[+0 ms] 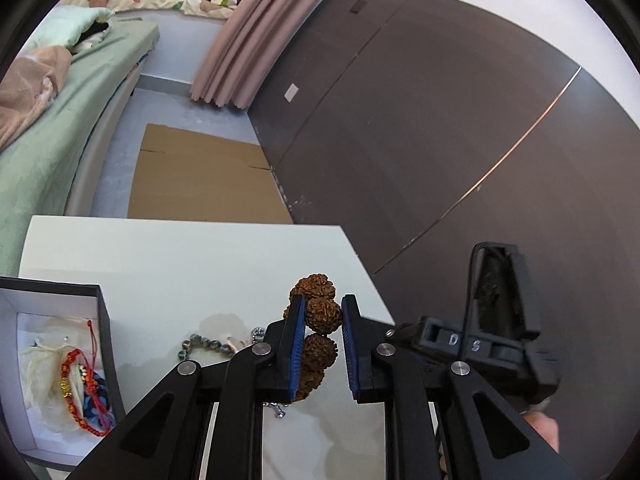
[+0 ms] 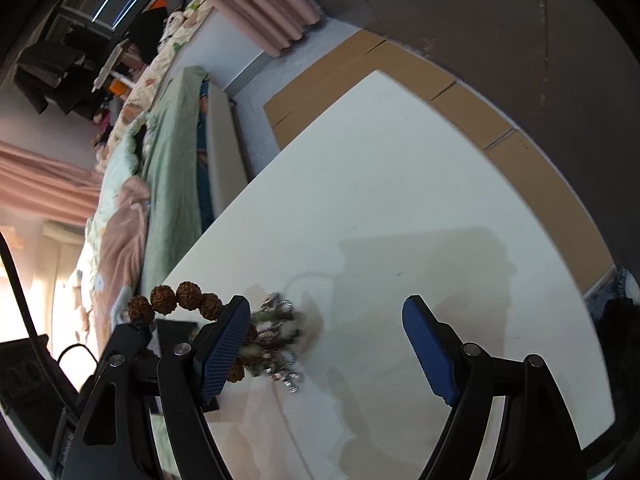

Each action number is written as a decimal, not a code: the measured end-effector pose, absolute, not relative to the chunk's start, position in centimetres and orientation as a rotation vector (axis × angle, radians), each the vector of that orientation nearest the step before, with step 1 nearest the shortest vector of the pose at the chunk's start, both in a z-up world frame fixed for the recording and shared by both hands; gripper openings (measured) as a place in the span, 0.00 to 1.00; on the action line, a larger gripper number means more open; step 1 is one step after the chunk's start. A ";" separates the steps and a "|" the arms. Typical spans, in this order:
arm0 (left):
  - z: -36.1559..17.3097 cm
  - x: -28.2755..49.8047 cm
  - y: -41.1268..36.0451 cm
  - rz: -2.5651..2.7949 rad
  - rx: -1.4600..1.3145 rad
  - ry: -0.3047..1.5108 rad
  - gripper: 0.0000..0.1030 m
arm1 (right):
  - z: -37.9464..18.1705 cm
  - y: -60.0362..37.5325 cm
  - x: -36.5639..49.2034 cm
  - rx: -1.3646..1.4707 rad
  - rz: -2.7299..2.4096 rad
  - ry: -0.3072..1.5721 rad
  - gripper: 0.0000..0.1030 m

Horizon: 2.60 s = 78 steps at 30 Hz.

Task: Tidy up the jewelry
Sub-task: 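Lift the brown bracelet with the left gripper while the right gripper grasps the dark bead bracelet, then carry the brown bracelet over the black box while the right gripper lifts the dark bracelet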

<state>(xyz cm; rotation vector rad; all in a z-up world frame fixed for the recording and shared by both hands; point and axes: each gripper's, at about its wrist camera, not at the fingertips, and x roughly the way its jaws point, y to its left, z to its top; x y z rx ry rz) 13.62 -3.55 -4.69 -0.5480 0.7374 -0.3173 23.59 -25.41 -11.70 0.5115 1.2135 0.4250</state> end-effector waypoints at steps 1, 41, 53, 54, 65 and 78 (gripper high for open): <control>-4.5 13.5 -3.3 -0.313 -0.550 0.731 0.18 | -11.7 -25.2 23.5 0.514 0.438 1.216 0.78; 3.8 3.5 2.2 -0.305 -0.586 0.474 0.18 | -10.4 -23.4 19.7 0.144 0.343 1.114 0.09; 8.5 2.1 1.3 -0.291 -0.514 0.388 0.18 | -7.0 -22.8 18.1 0.356 0.518 0.991 0.09; 8.8 2.1 1.4 -0.285 -0.512 0.382 0.18 | -6.8 -22.8 17.9 0.372 0.534 0.980 0.09; 9.5 1.3 5.0 -0.209 -0.561 0.315 0.18 | -4.9 -21.6 17.2 0.501 0.680 0.882 0.09; 13.5 -2.3 8.1 -0.166 -0.569 0.184 0.18 | -4.4 -19.7 16.6 0.538 0.760 0.832 0.09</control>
